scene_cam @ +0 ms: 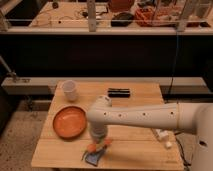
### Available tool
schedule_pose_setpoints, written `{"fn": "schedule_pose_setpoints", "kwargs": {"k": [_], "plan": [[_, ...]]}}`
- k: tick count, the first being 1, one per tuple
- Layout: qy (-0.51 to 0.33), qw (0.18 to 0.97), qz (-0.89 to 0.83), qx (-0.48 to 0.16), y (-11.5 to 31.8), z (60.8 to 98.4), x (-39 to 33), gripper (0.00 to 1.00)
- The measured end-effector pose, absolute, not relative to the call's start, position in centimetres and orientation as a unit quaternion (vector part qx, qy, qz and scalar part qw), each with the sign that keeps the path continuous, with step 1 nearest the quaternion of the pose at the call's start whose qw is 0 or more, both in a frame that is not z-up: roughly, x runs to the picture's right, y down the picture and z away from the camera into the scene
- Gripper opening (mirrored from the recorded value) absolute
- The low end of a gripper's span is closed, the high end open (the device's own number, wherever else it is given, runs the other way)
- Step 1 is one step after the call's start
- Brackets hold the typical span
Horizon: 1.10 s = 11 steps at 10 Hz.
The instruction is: Place the pepper on the white sponge
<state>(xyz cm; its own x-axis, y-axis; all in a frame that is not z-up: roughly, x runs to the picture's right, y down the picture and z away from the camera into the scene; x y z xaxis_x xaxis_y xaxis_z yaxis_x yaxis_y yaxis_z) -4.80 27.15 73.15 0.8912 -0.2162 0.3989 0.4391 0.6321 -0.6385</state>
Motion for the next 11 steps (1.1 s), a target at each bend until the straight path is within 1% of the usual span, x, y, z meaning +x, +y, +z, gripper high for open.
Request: {"fn": "schedule_pose_setpoints", "kwargs": {"k": [1,2,3,5,6,8,9,10,11], "plan": [[-0.144,0.892,-0.185,-0.387,27.11,73.11,-4.84,0.11],[-0.145,0.891,-0.186,-0.387,27.09,73.1,-4.93,0.1],[-0.146,0.891,-0.188,-0.387,27.12,73.08,-5.06,0.15],[-0.146,0.89,-0.191,-0.387,27.13,73.04,-5.02,0.33],[-0.146,0.89,-0.192,-0.387,27.1,73.0,-4.99,0.37],[-0.147,0.889,-0.194,-0.387,27.11,72.95,-5.04,0.32],[-0.148,0.889,-0.195,-0.387,27.09,72.94,-5.04,0.34],[-0.148,0.889,-0.195,-0.387,27.09,72.92,-5.09,0.4],[-0.149,0.889,-0.197,-0.386,27.09,72.9,-5.11,0.44]]}}
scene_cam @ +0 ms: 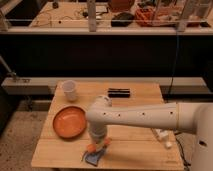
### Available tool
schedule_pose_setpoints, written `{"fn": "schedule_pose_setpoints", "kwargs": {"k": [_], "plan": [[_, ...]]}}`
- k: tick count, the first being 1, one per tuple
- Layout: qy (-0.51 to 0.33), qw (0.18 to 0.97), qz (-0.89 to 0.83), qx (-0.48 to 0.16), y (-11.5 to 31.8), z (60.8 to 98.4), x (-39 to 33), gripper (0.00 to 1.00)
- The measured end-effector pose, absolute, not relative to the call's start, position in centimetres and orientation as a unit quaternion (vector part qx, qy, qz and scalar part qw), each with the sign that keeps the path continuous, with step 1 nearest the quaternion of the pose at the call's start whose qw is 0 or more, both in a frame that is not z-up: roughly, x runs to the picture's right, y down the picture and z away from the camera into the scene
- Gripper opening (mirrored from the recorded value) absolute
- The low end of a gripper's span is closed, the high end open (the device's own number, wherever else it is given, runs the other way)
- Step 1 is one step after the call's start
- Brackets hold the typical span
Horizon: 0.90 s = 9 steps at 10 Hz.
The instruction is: Place the pepper on the white sponge
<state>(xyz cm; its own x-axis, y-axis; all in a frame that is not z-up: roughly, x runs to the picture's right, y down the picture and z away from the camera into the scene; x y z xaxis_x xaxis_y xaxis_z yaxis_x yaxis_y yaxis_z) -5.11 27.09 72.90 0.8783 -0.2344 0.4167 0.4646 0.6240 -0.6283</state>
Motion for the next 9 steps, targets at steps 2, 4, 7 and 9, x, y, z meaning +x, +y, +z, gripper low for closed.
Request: {"fn": "schedule_pose_setpoints", "kwargs": {"k": [2,4,7,9], "plan": [[-0.15,0.888,-0.199,-0.386,27.08,72.84,-5.11,0.44],[-0.15,0.888,-0.201,-0.386,27.13,72.8,-5.09,0.44],[-0.152,0.887,-0.203,-0.386,27.13,72.74,-5.22,0.44],[-0.153,0.886,-0.205,-0.386,27.1,72.7,-5.2,0.5]]}}
